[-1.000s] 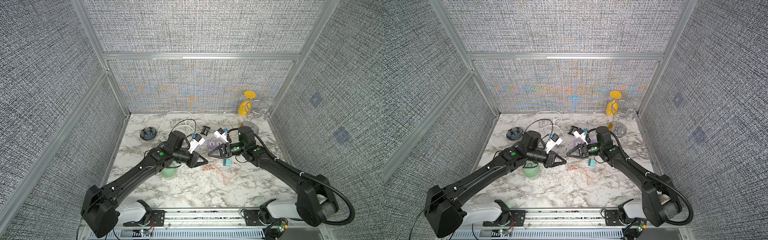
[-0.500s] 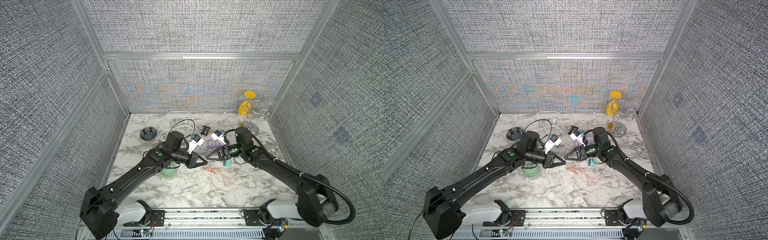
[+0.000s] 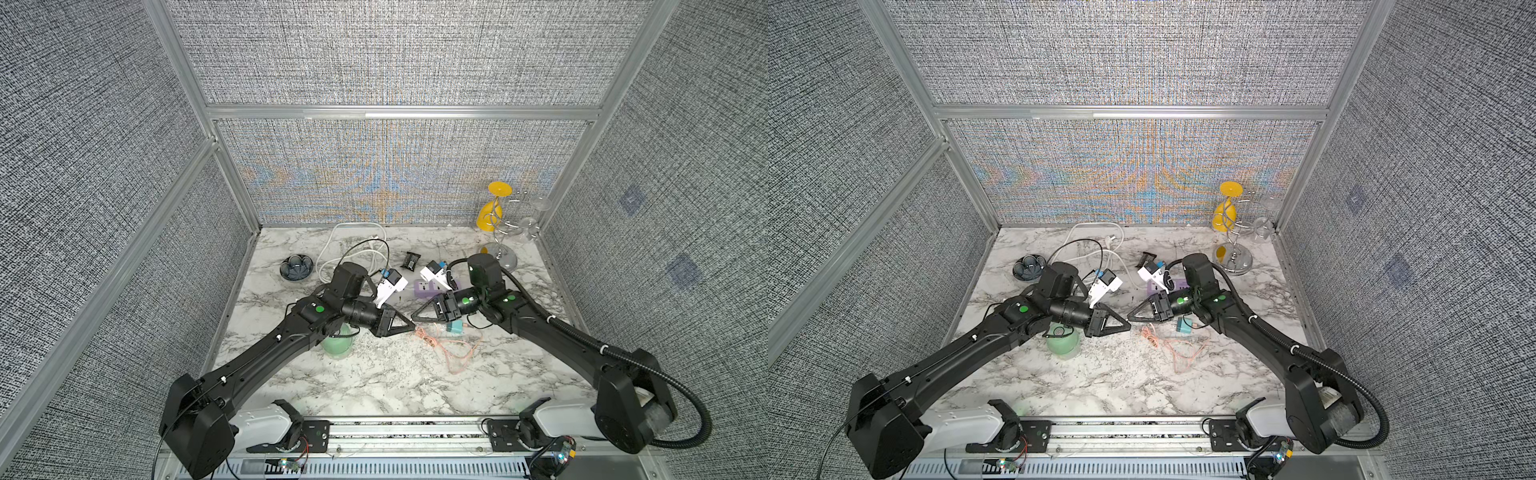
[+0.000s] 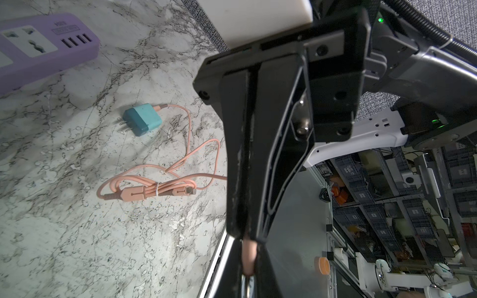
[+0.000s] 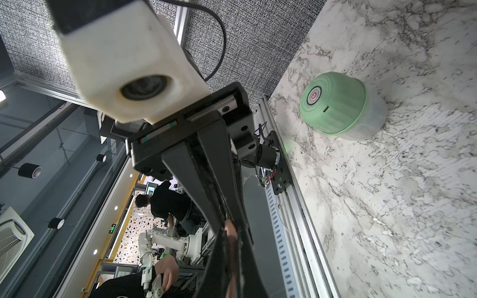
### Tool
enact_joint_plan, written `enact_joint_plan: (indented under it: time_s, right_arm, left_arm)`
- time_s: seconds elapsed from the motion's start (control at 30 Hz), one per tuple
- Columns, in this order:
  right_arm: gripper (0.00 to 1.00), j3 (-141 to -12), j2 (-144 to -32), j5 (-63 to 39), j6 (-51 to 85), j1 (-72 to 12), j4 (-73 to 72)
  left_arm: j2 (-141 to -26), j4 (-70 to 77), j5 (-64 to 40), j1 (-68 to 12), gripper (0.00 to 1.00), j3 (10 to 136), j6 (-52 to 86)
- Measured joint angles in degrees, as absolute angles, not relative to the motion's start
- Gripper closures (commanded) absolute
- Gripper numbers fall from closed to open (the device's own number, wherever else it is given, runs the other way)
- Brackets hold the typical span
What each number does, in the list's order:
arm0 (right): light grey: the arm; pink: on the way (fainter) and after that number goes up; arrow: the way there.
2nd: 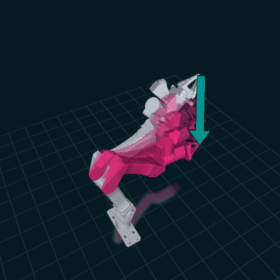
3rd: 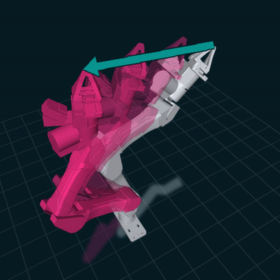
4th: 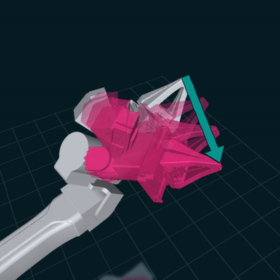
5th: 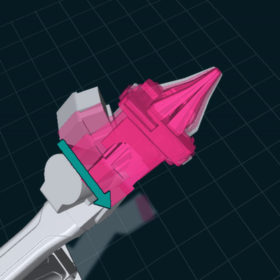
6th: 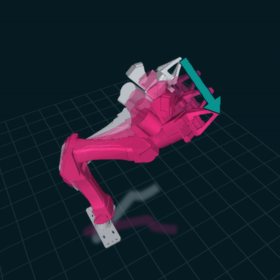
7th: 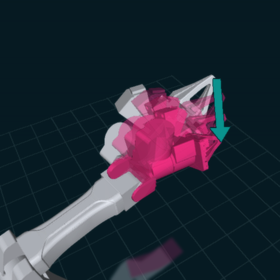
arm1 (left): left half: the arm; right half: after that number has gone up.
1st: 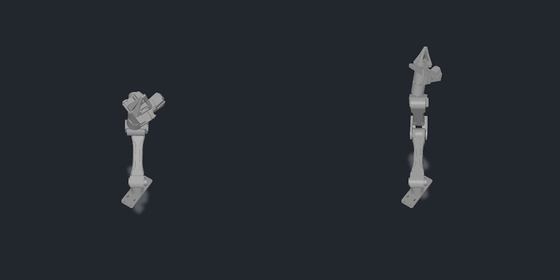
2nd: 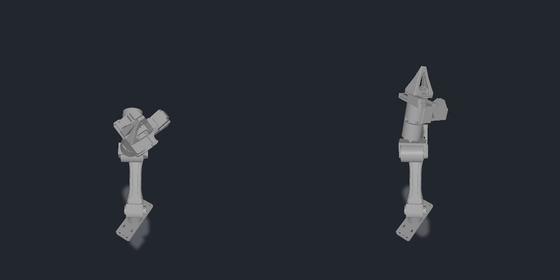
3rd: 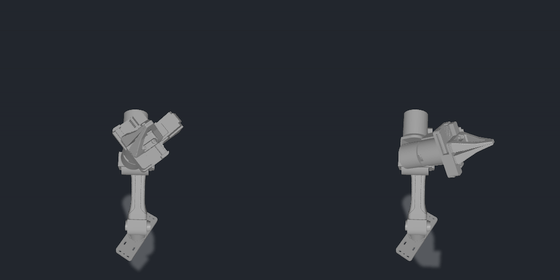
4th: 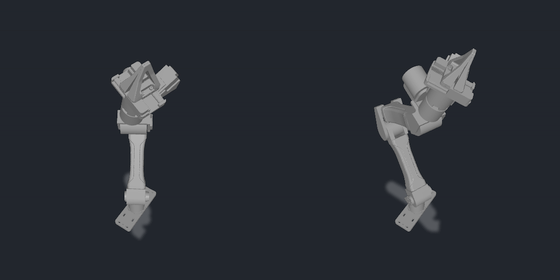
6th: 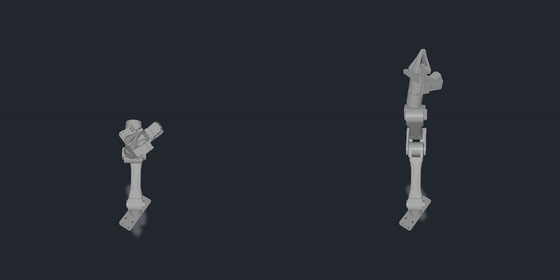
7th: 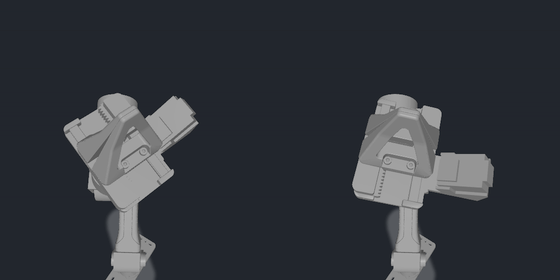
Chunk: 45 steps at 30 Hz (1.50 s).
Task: Charge the cordless meat grinders
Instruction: Pick up the charging cable from the center of the board.
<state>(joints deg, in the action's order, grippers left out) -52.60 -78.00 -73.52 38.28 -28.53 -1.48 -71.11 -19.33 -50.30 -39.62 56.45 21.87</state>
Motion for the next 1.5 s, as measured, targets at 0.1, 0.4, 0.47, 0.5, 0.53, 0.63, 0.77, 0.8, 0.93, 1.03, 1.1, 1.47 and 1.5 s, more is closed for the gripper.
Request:
enact_joint_plan:
  time_s: [0.1, 0.4, 0.47, 0.5, 0.53, 0.63, 0.77, 0.8, 0.93, 1.03, 1.1, 1.47, 1.5]
  right_arm:
    - [1.0, -52.8, -78.1, -73.4, 38.2, -28.5, -1.2]
    - [1.0, -54.0, -78.8, -72.2, 37.2, -28.6, 1.3]
    - [1.0, -54.0, -79.0, -72.1, 37.0, -28.6, 1.5]
    - [1.0, -54.0, -79.0, -72.1, 37.0, -28.6, 1.5]
    - [1.0, -54.1, -79.0, -72.2, 37.0, -28.6, 1.5]
    - [0.89, -54.1, -79.1, -72.2, 37.0, -28.6, 1.5]
    - [0.77, -54.0, -79.0, -72.1, 37.0, -28.4, 2.2]
    - [0.77, -54.0, -79.0, -72.0, 37.0, -28.4, 2.4]
    - [0.78, -53.6, -78.2, -72.0, 37.0, -27.7, 2.9]
    - [0.79, -53.5, -77.7, -72.0, 37.0, -27.3, 3.3]
    - [0.79, -53.5, -77.6, -72.0, 36.9, -27.2, 3.3]
    - [0.8, -53.6, -78.0, -72.0, 36.9, -27.3, 3.6]
    - [0.81, -53.7, -78.1, -72.0, 36.8, -27.4, 3.6]
  left_arm:
    - [-71.1, -19.3, -50.2, -39.5, 0.78, 56.4, 21.9]
    - [-70.6, -19.4, -49.5, -38.6, 0.9, 55.9, 21.8]
    - [-70.6, -19.4, -49.6, -38.5, 0.96, 55.8, 21.8]
    - [-70.7, -19.5, -49.8, -38.5, 0.99, 55.8, 21.8]
    - [-70.7, -19.5, -50.1, -38.4, 1.0, 55.8, 21.8]
    - [-70.9, -19.6, -50.6, -38.2, 1.0, 55.8, 21.7]
    - [-70.9, -19.4, -51.0, -38.1, 1.0, 55.8, 21.7]
    - [-70.9, -19.4, -51.0, -38.0, 1.0, 55.8, 21.7]
    - [-70.9, -19.4, -51.2, -37.5, 1.0, 55.8, 21.7]
    - [-70.9, -19.4, -51.3, -37.3, 1.0, 55.8, 21.9]
    - [-70.9, -19.3, -51.6, -37.2, 1.0, 55.8, 22.1]
    - [-72.3, -18.9, -53.8, -37.0, 1.0, 55.8, 22.7]
    - [-72.4, -18.9, -53.9, -37.0, 1.0, 55.8, 22.8]
